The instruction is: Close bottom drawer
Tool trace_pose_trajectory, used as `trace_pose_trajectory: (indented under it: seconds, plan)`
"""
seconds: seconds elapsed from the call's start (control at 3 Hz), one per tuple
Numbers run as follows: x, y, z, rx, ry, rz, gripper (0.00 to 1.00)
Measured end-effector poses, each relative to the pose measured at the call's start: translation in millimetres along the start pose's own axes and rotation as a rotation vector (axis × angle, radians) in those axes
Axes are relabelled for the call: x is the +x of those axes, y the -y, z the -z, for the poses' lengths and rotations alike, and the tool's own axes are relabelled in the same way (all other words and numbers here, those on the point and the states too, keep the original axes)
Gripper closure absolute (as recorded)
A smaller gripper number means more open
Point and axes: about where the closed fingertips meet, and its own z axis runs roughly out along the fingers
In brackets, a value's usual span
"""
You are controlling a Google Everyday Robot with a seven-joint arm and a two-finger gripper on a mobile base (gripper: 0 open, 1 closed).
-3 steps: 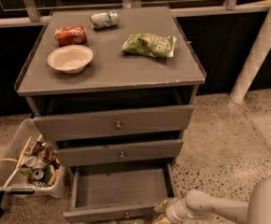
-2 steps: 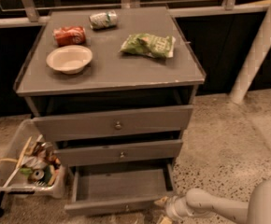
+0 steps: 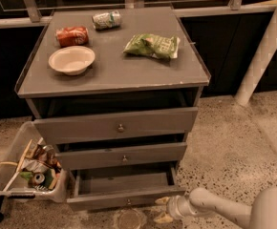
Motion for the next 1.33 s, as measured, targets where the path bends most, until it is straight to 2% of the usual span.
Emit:
trace_pose_trajectory:
  seconds: [0.33,0.67,1.0,1.33]
  plan:
    - [-9.6,30.1,-16.7,-0.035,0.068,0.05,0.65]
    - [-19.8,65.4,-16.7,-0.014,0.074,0.084,0.88]
    - [-52.8,103.7,-2.6,0.071,0.048,0.126,1.0]
    - [-58.6,110.2,0.8,0.088,0.042,0.133,0.82]
